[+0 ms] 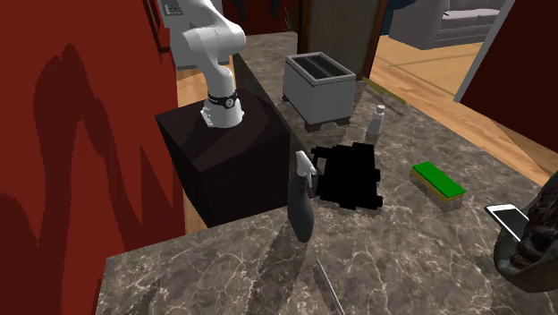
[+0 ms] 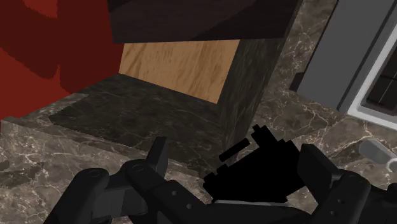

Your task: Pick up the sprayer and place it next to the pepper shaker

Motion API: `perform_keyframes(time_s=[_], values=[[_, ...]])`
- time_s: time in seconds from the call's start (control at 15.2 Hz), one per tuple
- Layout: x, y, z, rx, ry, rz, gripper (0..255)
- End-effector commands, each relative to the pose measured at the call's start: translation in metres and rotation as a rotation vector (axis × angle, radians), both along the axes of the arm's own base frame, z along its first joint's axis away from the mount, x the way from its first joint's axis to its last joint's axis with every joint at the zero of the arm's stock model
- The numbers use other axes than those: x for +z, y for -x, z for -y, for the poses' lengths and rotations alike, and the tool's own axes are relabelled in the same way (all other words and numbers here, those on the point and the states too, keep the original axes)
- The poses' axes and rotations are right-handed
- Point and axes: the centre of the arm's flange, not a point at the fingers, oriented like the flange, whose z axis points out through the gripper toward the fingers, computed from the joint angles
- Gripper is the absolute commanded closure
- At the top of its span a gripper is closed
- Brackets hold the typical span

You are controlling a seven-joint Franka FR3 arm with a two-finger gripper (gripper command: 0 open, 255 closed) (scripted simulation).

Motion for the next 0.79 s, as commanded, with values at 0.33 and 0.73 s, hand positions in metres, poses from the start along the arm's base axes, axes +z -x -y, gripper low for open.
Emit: perform_keyframes(time_s=[0.33,0.73], values=[[-0.025,-0.057,0.020,-0.031,0.001,0.004,0],[-0.055,-0.125,0.045,-0.069,0.002,0.008,0]])
